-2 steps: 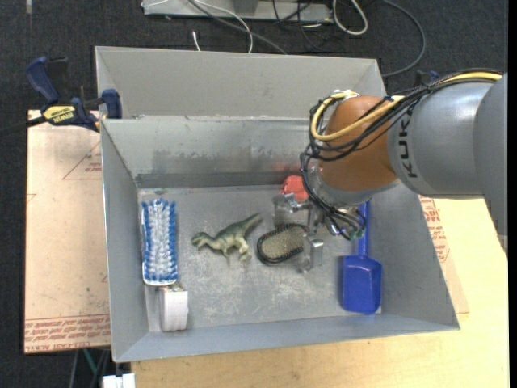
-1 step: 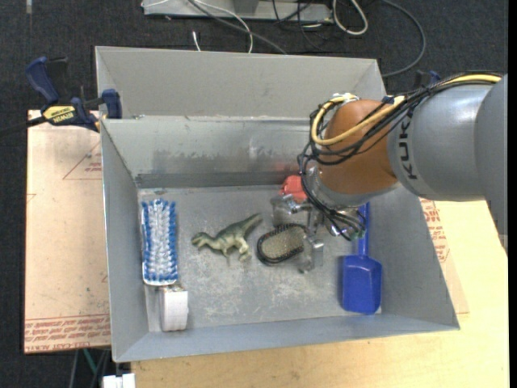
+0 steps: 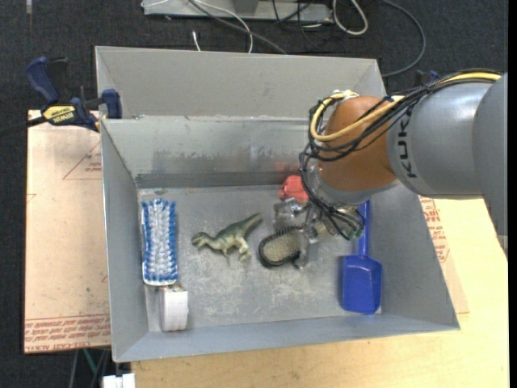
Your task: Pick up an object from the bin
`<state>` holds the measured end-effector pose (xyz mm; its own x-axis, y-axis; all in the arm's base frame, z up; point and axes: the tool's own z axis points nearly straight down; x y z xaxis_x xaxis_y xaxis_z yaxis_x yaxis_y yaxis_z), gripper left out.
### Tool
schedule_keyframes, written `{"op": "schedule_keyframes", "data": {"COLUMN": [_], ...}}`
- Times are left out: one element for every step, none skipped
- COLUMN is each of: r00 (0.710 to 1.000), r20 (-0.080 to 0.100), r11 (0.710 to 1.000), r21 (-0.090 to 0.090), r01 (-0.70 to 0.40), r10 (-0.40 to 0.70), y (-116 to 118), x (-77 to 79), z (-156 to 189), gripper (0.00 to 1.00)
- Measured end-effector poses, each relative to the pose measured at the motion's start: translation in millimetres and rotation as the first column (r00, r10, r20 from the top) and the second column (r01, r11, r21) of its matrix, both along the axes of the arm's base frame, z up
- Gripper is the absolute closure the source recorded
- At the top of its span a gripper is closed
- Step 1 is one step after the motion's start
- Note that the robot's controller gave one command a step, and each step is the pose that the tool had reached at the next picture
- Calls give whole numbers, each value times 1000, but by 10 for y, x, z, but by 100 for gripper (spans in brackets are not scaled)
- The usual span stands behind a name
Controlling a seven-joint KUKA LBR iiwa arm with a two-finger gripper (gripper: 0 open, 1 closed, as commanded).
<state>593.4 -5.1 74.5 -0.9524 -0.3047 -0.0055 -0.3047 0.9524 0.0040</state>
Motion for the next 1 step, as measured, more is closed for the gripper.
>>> {"op": "schedule_keyframes", "data": {"r00": [1000], "r20": [0], "r11": [1000], "r21": [0], "r01": [0], "r10": [0], "y": [0], "x": [0], "z": [0], "gripper": [100]}}
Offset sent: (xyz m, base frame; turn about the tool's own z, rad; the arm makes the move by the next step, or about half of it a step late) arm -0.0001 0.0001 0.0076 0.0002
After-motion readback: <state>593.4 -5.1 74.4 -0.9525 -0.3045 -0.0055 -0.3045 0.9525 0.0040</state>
